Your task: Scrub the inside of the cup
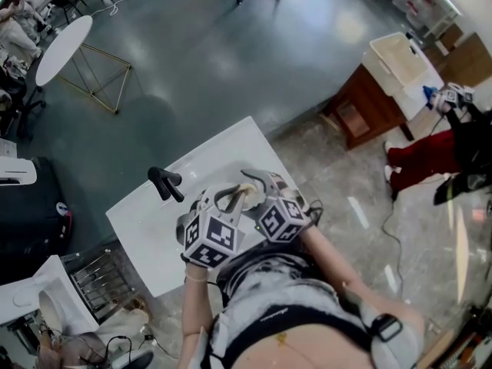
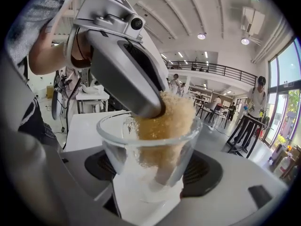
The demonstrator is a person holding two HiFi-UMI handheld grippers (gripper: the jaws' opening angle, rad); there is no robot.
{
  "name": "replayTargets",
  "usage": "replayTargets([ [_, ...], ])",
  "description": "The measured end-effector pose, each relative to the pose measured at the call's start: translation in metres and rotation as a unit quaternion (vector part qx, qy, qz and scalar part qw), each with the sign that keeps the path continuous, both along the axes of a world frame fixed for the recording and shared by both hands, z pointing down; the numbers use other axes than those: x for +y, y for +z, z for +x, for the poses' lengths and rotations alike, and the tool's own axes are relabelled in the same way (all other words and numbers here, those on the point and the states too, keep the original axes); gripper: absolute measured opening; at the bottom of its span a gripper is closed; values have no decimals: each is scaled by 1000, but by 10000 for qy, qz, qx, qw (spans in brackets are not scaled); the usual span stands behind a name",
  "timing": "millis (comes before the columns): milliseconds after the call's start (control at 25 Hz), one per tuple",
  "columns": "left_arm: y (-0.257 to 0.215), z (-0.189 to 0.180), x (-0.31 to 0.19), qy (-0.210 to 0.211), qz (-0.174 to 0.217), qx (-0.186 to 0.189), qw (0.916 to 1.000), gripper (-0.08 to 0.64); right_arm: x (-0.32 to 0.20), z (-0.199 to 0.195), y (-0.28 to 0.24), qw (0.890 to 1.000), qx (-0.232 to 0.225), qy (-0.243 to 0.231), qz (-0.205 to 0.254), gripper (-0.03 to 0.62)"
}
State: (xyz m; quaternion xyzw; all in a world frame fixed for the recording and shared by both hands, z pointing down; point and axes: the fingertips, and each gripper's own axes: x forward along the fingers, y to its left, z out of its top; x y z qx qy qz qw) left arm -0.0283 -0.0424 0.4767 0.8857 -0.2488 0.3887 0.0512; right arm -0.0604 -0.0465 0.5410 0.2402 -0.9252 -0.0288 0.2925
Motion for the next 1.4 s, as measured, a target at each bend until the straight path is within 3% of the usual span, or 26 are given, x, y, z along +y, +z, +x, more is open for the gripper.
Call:
replayTargets([
  [120, -1, -1, -10, -93, 508, -359, 9980, 44, -1, -4, -3, 10000, -89, -18, 16, 392],
  [280, 11, 1, -10, 40, 696, -871, 9938, 44, 1, -8, -4, 9999, -102, -55, -22, 391],
  [360, 12, 2, -10, 96, 680, -931, 9933, 44, 2, -8, -4, 9999, -80, -71, -9, 391],
  [800, 23, 9, 16, 533, -380, -837, 9943, 41, 0, 1, 2, 9999, 62, -15, 140, 391],
  [1120, 17, 6, 29, 657, -1275, 0, 9897, 41, 4, -2, 1, 9993, 165, -117, 299, 392],
  [1240, 15, 7, 28, 572, -1254, 155, 9903, 41, 4, -2, -2, 9995, 140, -98, 263, 391],
  [1400, 17, 7, 19, 369, -871, -19, 9955, 41, 5, -6, -2, 9993, 194, -157, 285, 391],
])
